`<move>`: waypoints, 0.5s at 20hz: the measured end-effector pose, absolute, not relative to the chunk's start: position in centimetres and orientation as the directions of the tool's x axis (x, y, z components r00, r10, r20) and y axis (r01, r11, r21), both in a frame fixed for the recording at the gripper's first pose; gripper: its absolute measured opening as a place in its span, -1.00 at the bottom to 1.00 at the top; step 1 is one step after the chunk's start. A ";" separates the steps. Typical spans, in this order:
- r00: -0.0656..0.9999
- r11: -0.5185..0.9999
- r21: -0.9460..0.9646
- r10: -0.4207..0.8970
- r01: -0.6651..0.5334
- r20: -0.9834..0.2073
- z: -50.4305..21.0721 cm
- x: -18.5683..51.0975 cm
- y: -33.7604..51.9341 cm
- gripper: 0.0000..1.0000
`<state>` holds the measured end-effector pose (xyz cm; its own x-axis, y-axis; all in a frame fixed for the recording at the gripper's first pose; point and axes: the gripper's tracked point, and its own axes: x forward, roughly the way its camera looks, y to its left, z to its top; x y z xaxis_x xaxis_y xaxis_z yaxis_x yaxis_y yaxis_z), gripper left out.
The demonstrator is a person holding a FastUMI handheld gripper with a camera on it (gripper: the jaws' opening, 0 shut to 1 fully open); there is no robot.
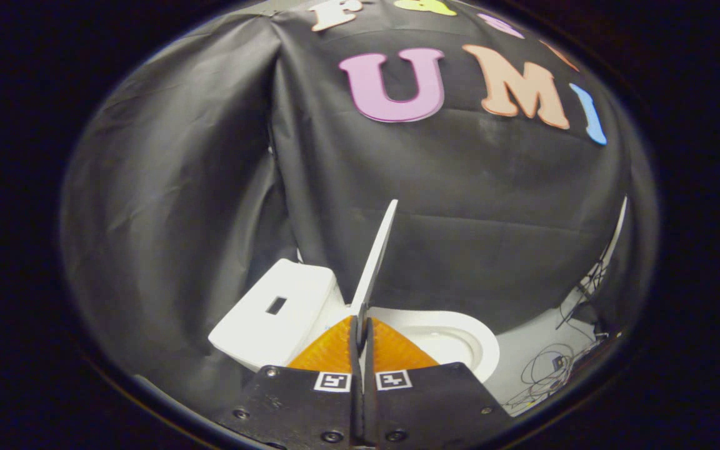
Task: Open the toilet lid.
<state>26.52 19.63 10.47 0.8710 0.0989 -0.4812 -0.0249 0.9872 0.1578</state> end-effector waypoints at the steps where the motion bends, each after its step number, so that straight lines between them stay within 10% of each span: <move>1: 0.873 0.988 0.149 0.107 -0.040 -0.476 11.2 26.2 20.0 -1.00; 10: 0.870 0.981 0.121 0.191 -0.152 -0.454 11.2 26.2 20.9 -1.00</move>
<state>26.17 20.87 11.20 0.8701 0.1910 -0.4543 -0.1522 0.9809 0.1210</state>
